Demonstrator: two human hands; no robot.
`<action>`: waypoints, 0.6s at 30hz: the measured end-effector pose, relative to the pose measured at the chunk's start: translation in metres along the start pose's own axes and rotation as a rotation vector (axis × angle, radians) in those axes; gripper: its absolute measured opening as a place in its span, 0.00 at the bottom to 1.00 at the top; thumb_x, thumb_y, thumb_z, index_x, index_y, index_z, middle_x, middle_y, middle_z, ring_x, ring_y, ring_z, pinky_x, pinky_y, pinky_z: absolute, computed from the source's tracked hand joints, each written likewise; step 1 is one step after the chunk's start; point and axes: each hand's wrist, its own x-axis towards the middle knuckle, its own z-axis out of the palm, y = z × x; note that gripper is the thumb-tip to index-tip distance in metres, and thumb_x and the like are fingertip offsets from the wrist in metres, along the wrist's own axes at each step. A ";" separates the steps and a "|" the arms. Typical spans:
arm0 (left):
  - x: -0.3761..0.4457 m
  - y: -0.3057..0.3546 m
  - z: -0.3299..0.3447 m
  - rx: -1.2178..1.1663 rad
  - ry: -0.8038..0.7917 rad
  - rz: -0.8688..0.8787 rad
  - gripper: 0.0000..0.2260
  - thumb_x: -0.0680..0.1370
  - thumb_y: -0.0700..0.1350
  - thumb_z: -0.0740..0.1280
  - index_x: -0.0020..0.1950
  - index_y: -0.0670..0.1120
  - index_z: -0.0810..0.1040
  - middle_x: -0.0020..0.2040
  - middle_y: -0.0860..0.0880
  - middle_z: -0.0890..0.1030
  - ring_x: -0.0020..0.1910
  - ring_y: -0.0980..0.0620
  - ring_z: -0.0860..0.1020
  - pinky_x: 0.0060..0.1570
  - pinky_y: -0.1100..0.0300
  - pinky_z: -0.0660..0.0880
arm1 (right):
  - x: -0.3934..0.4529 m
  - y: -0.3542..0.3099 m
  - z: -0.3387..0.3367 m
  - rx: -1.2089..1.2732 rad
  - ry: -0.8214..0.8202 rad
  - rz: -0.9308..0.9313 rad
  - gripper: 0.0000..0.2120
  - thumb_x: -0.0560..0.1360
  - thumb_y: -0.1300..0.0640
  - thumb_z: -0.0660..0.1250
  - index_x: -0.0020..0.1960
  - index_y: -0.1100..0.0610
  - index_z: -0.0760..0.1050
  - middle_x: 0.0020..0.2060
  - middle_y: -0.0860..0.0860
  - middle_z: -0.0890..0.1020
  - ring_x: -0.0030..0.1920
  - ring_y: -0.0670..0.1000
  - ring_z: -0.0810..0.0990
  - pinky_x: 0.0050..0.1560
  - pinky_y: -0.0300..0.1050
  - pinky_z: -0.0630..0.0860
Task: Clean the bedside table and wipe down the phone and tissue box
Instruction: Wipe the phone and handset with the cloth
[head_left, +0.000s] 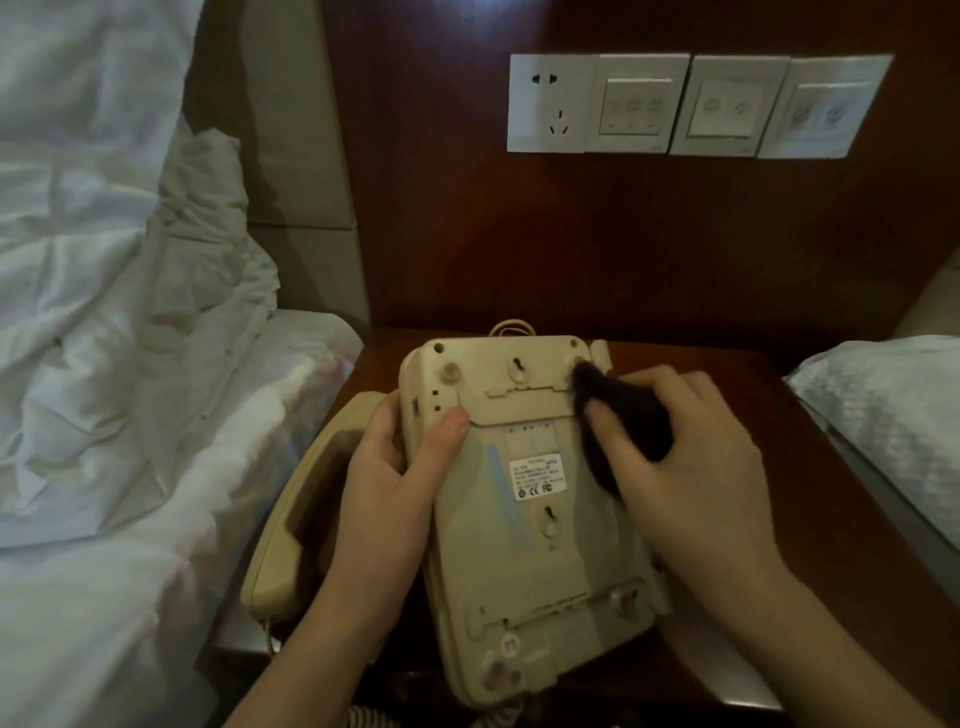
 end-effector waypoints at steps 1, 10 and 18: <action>0.000 0.001 0.000 0.001 -0.006 0.003 0.23 0.72 0.55 0.69 0.65 0.49 0.77 0.53 0.51 0.87 0.51 0.51 0.86 0.44 0.60 0.82 | 0.011 0.005 -0.001 0.039 0.033 0.046 0.11 0.77 0.41 0.63 0.56 0.44 0.73 0.49 0.43 0.73 0.46 0.43 0.76 0.44 0.44 0.76; 0.002 0.008 -0.002 -0.099 -0.054 -0.112 0.24 0.74 0.58 0.68 0.69 0.53 0.76 0.58 0.49 0.86 0.55 0.48 0.85 0.53 0.49 0.82 | -0.015 0.013 0.003 0.212 0.008 0.153 0.10 0.75 0.39 0.63 0.53 0.41 0.72 0.49 0.39 0.76 0.48 0.38 0.76 0.48 0.46 0.77; -0.004 0.007 -0.004 -0.211 -0.117 -0.230 0.27 0.75 0.59 0.72 0.73 0.59 0.72 0.62 0.50 0.83 0.59 0.47 0.84 0.58 0.43 0.81 | -0.029 -0.015 0.008 0.194 0.054 -0.136 0.14 0.73 0.40 0.65 0.57 0.38 0.71 0.56 0.39 0.70 0.51 0.35 0.72 0.45 0.30 0.69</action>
